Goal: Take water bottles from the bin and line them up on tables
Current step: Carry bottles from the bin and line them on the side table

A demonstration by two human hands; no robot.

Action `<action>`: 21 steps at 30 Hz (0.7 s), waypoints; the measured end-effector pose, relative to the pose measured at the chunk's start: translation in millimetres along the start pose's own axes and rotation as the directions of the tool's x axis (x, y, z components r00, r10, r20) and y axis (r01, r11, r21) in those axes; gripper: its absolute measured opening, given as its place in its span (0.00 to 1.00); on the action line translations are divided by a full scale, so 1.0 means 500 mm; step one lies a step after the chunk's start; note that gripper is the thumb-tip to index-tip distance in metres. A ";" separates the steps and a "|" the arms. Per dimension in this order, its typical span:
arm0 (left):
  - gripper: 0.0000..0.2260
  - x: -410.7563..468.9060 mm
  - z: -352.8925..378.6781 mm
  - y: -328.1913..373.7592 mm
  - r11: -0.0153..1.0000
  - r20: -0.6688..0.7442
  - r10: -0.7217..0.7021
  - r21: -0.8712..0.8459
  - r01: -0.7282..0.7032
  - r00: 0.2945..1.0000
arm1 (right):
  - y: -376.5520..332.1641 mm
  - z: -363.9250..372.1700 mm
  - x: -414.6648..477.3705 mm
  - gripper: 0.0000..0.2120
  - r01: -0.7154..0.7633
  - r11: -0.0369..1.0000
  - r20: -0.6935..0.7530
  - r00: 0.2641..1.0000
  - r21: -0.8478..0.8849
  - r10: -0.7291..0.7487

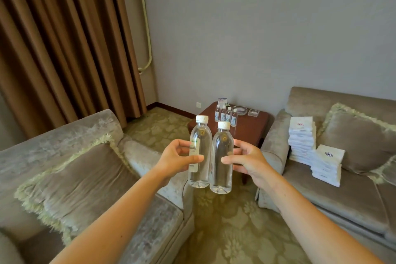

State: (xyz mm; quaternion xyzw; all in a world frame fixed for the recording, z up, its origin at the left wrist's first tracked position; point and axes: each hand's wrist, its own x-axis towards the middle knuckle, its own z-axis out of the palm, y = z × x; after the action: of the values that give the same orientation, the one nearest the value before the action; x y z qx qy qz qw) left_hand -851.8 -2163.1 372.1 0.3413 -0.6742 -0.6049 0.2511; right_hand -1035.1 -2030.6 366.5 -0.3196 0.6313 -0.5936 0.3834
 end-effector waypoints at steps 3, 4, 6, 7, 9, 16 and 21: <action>0.23 0.130 0.020 -0.004 1.000 0.029 -0.011 -0.008 0.012 1.000 | 0.004 -0.041 0.110 0.23 -0.012 1.000 -0.032 0.999 -0.016 0.011; 0.23 0.187 0.030 -0.007 1.000 0.041 -0.014 -0.013 0.014 0.999 | 0.005 -0.059 0.157 0.23 -0.018 1.000 -0.048 0.999 -0.016 0.017; 0.23 0.276 0.046 -0.006 1.000 0.064 -0.013 -0.022 0.014 0.998 | 0.003 -0.086 0.233 0.23 -0.019 1.000 -0.069 0.997 -0.023 0.018; 0.23 0.331 0.056 -0.004 1.000 0.081 -0.009 -0.027 0.011 0.997 | 0.002 -0.102 0.279 0.23 -0.016 1.000 -0.084 0.996 -0.023 0.014; 0.23 0.446 0.074 0.002 1.000 0.108 0.008 -0.030 -0.005 0.994 | -0.004 -0.134 0.374 0.23 -0.003 1.000 -0.118 0.993 -0.021 0.001; 0.24 0.836 0.135 0.046 0.999 0.219 0.040 0.004 -0.042 0.975 | -0.046 -0.253 0.682 0.24 0.020 1.000 -0.224 0.975 0.012 -0.017; 0.25 1.037 0.211 0.040 0.998 0.302 0.014 0.052 -0.031 0.953 | -0.019 -0.354 0.839 0.25 -0.010 1.000 -0.265 0.964 0.030 0.017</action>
State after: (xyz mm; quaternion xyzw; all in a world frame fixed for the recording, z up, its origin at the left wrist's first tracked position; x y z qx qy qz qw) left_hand -1266.7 -2490.5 338.4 0.2442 -0.7251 -0.6279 0.1427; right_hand -1399.1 -2302.4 332.2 -0.2274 0.6707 -0.6373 0.3038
